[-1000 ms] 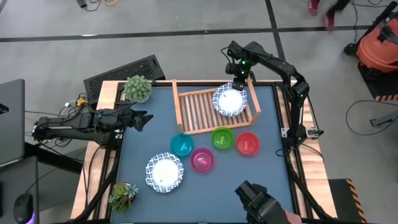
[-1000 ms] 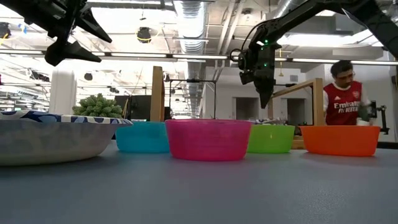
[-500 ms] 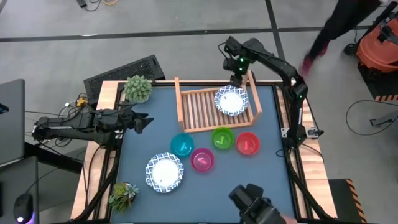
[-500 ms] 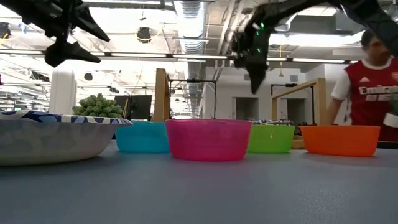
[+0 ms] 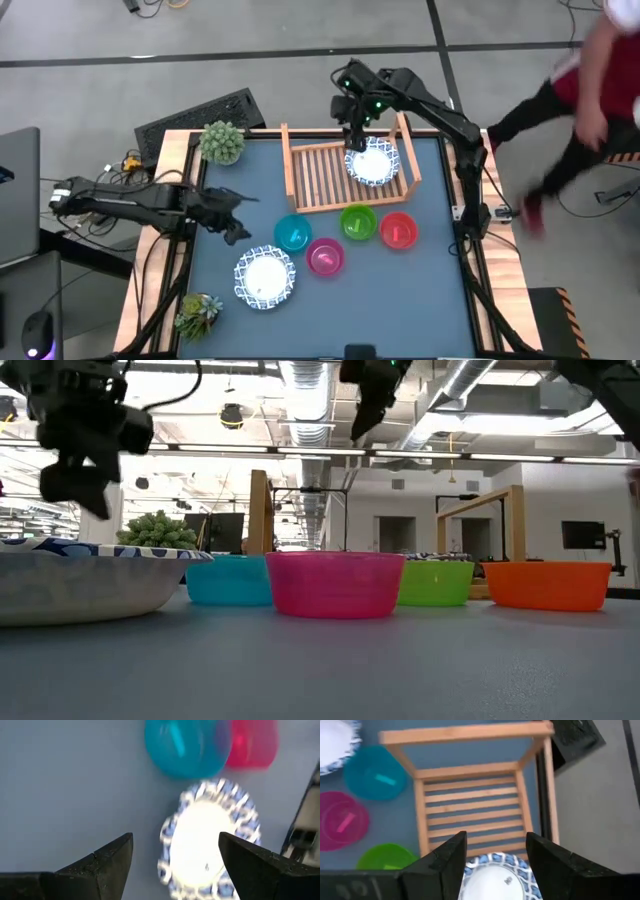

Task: Place and stack bowls onto a shelf
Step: Stack the white bowl on top of the white bowl on the shelf

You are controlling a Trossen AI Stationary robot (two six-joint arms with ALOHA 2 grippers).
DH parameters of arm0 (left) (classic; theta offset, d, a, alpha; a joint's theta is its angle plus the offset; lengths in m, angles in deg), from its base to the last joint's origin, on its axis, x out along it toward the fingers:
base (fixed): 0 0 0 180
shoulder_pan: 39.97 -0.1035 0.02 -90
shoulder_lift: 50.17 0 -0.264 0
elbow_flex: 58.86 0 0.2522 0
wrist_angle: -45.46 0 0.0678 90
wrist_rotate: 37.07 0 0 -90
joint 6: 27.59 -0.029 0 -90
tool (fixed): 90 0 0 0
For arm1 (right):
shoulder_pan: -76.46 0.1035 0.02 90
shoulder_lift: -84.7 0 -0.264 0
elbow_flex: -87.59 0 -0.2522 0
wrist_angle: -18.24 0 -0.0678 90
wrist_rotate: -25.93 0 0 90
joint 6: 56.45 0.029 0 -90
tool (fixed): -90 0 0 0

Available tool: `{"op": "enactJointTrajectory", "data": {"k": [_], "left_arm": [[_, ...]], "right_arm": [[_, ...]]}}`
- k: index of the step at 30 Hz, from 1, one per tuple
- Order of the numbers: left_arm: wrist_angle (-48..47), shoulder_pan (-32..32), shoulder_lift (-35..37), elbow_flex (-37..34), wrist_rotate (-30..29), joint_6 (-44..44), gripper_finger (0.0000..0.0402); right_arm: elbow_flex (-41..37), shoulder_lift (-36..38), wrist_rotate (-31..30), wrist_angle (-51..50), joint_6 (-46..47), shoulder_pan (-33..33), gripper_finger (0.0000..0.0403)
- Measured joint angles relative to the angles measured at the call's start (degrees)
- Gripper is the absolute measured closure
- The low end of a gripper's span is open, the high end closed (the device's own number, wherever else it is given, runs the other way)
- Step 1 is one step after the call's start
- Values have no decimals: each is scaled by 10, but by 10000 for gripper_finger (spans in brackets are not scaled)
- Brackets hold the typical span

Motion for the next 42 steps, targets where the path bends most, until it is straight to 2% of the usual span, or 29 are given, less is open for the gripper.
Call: {"op": "enactJointTrajectory", "data": {"k": [4,12,19,22,29,38,42], "left_arm": [[-3,32,-51,0,25,8,120],[8,99,-137,0,4,15,120],[61,112,-191,0,-4,18,121],[63,112,-216,0,0,18,133],[75,112,-274,0,29,22,214],[102,112,-265,0,57,77,383],[106,112,-236,0,59,115,393]], "right_arm": [[0,3,-2,0,0,31,174],[0,2,-2,-6,18,54,174],[0,2,-2,-18,20,53,175],[0,2,-2,-17,20,53,175],[0,2,-2,-23,20,53,175],[-1,2,-2,-50,23,53,175],[-1,5,-2,-54,31,53,175]]}}
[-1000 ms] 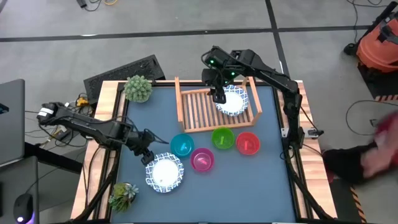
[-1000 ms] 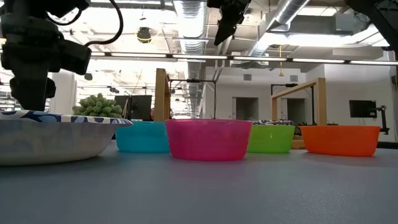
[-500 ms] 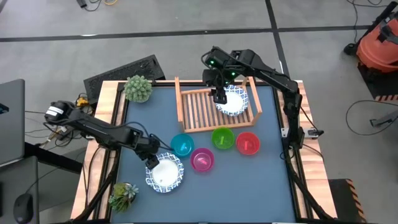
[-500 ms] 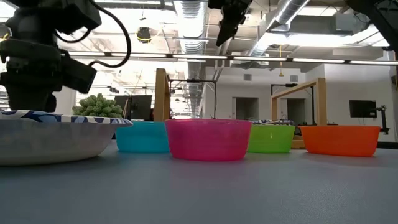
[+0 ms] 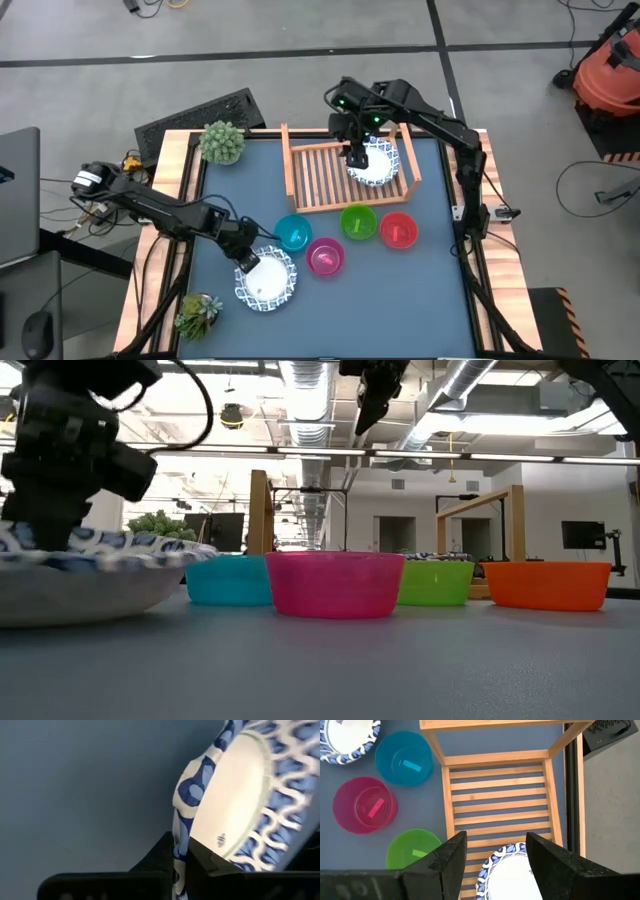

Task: Place and stack bowls onto a shelf
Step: Stack the white bowl on top of the white bowl on the shelf

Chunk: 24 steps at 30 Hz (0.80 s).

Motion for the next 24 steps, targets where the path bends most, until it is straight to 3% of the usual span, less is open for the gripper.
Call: {"op": "enactJointTrajectory", "data": {"k": [6,10,17,24], "left_arm": [[16,0,81,2,-8,91,400],[13,1,146,29,-61,126,401],[-33,1,213,126,-224,107,401],[-81,-16,199,209,-438,-4,401]], "right_arm": [[0,12,0,-9,28,5,175],[0,30,10,-14,52,11,175],[0,73,15,2,135,27,175],[0,115,15,97,209,50,175]]}}
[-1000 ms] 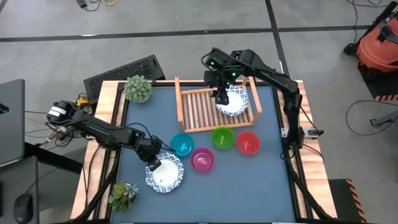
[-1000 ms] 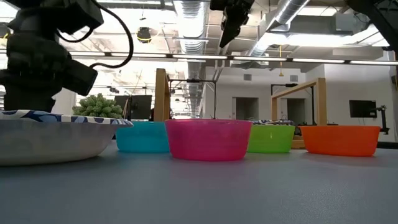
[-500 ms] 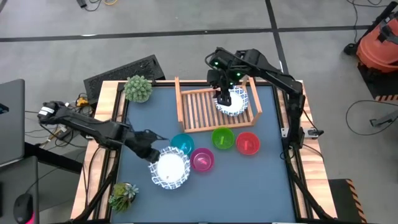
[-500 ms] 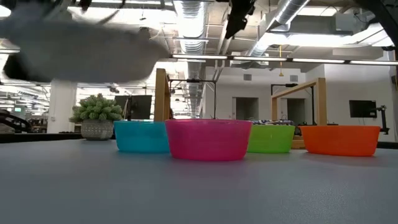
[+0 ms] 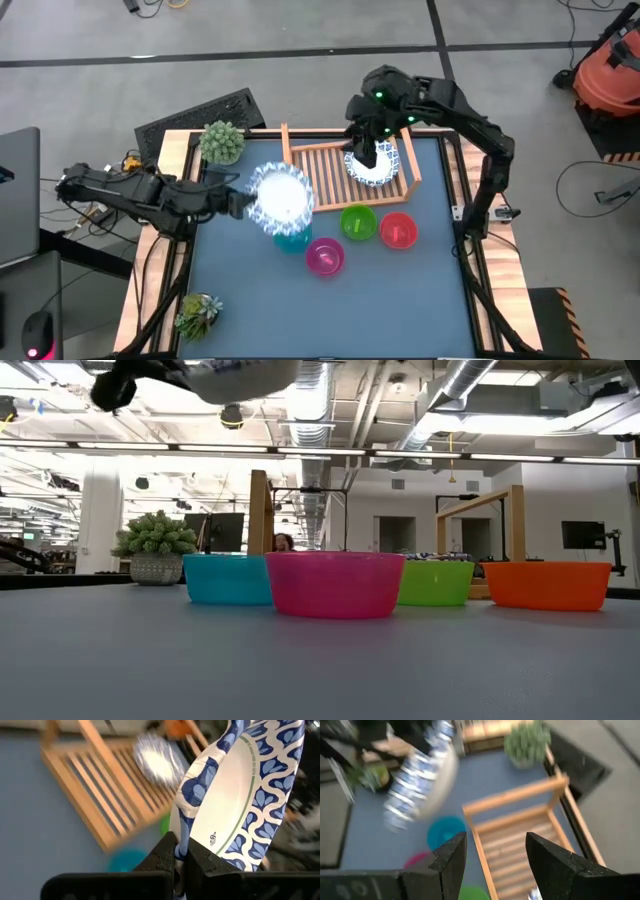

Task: Place and stack bowls onto a shelf
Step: Stack the white bowl on top of the white bowl on the shelf

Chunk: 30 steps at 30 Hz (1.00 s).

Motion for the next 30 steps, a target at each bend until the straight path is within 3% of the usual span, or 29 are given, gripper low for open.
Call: {"op": "enactJointTrajectory", "data": {"k": [9,16,30], "left_arm": [[45,-45,-56,34,-137,-144,401],[118,-63,-77,43,-148,-248,401],[148,-70,-79,44,-163,-281,401]], "right_arm": [[0,1,0,120,11,42,175],[1,-24,-1,141,22,52,175],[1,-53,-3,153,30,53,175]]}}
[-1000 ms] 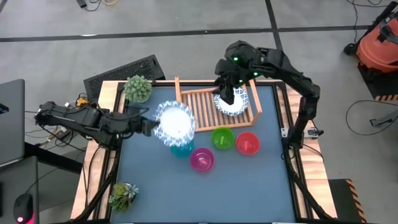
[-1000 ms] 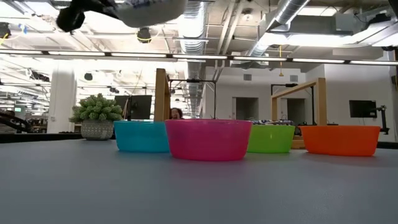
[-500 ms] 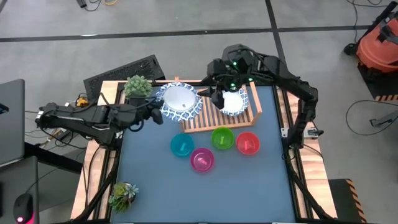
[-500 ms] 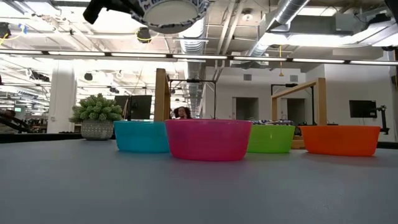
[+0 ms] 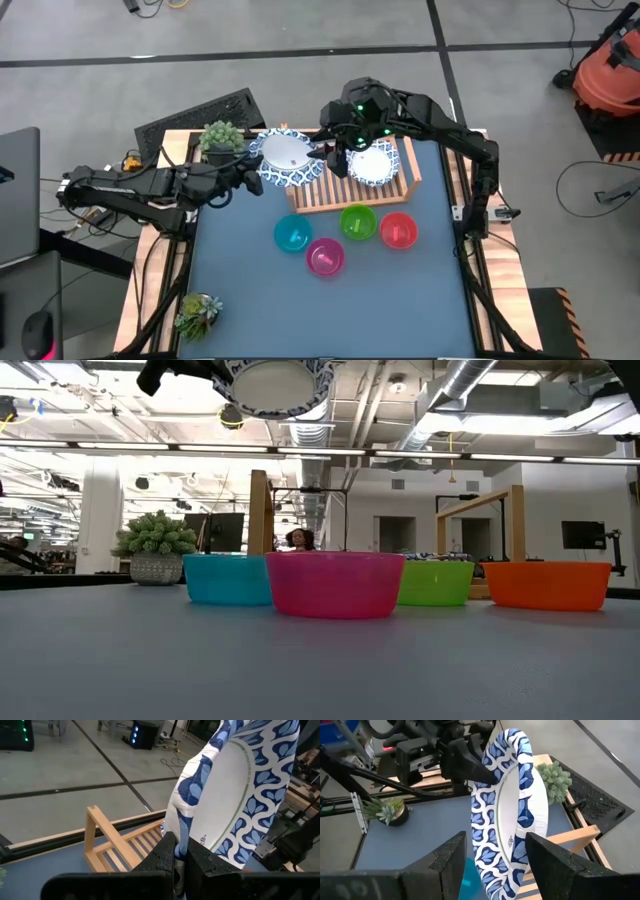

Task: Place and stack bowls onto a shelf
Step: Stack the white bowl on top of the white bowl on the shelf

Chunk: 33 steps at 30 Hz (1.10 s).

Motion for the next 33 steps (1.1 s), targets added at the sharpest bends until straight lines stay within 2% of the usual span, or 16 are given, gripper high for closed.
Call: {"op": "enactJointTrajectory", "data": {"k": [7,26,30,33], "left_arm": [[4,0,0,0,6,1,401],[5,1,0,0,-3,2,401],[4,1,0,0,-7,2,401],[4,1,0,0,-10,2,401]], "right_arm": [[0,3,-56,4,-2,-12,175],[2,1,-61,11,-38,-10,175],[-14,0,-61,-2,-45,-14,187],[-20,0,-61,2,-51,-14,212]]}}
